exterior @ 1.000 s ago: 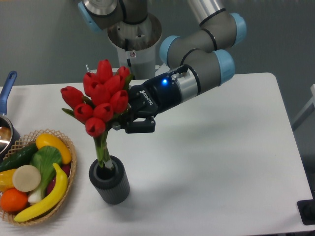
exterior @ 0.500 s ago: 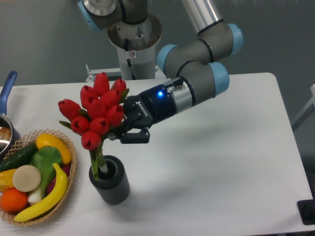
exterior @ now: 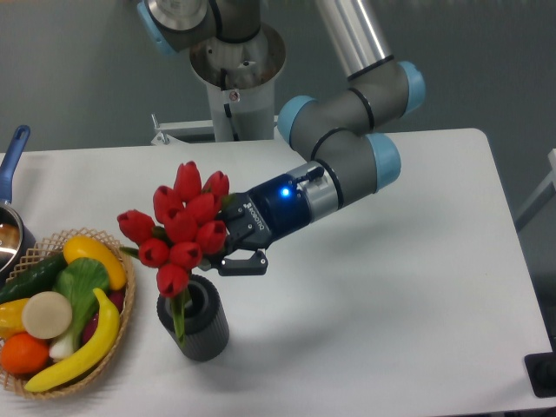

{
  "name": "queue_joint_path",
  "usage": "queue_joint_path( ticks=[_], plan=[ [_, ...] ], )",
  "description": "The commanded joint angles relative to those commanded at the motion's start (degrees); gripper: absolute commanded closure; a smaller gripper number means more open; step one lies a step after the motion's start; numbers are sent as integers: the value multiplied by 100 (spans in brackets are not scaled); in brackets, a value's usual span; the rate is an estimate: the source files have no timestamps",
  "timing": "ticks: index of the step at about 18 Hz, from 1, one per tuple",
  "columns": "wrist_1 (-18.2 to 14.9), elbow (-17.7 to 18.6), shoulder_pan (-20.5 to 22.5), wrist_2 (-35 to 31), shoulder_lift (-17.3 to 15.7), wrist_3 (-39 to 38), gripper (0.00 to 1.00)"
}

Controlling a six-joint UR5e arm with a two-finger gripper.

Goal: Insert the flowers into the vase
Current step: 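Lower the tulip stems into the black vase opening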

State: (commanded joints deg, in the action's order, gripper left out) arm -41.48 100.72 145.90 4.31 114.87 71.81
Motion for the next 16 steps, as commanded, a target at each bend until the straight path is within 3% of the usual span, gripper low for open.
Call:
queue_joint_path(
  ticks=[16],
  plan=[
    [35, 88, -26, -184, 387, 96, 63]
  ],
)
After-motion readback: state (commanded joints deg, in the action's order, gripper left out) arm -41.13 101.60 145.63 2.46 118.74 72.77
